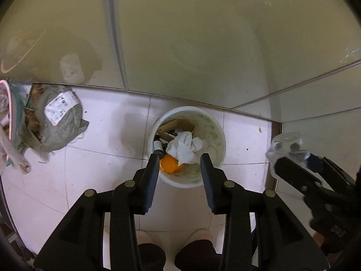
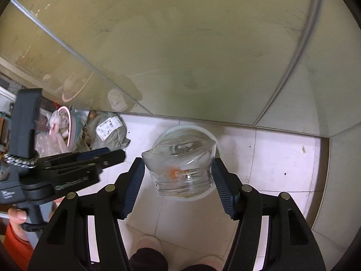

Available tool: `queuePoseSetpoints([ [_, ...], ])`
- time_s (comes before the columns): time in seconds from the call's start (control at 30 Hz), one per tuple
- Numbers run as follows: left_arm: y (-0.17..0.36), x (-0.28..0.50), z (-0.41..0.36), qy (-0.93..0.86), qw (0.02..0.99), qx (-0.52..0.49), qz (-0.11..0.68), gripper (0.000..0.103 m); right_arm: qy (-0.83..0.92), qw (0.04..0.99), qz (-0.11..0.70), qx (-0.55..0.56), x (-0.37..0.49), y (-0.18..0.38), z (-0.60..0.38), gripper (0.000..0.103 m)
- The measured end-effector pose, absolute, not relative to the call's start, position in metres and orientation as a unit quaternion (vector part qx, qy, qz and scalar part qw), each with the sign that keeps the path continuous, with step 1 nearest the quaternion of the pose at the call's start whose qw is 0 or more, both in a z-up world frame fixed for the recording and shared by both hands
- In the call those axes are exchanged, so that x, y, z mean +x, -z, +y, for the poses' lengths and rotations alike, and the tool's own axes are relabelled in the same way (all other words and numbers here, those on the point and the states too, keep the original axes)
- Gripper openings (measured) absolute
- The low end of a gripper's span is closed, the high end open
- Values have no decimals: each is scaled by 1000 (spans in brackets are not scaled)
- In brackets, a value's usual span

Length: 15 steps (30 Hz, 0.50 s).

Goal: Collect trash
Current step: 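Open both tools to drop the tissue and cup into the bin, then raise both tools back toward the counter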

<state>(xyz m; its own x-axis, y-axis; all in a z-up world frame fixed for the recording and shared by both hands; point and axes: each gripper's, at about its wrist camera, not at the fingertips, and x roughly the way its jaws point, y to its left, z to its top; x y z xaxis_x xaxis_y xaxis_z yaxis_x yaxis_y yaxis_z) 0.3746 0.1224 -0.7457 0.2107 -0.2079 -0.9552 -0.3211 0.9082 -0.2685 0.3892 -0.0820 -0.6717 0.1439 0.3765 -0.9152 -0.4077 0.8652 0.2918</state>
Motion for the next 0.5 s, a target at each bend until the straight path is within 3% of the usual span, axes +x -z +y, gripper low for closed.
queuePoseSetpoints([
  [0.3, 664, 348, 132, -56, 765, -197, 611, 36, -253, 748, 611, -46, 386, 637, -76, 58],
  [0.5, 567, 339, 122, -45, 780, -187, 596, 36, -253, 761, 596, -36, 376, 560, -85, 58],
])
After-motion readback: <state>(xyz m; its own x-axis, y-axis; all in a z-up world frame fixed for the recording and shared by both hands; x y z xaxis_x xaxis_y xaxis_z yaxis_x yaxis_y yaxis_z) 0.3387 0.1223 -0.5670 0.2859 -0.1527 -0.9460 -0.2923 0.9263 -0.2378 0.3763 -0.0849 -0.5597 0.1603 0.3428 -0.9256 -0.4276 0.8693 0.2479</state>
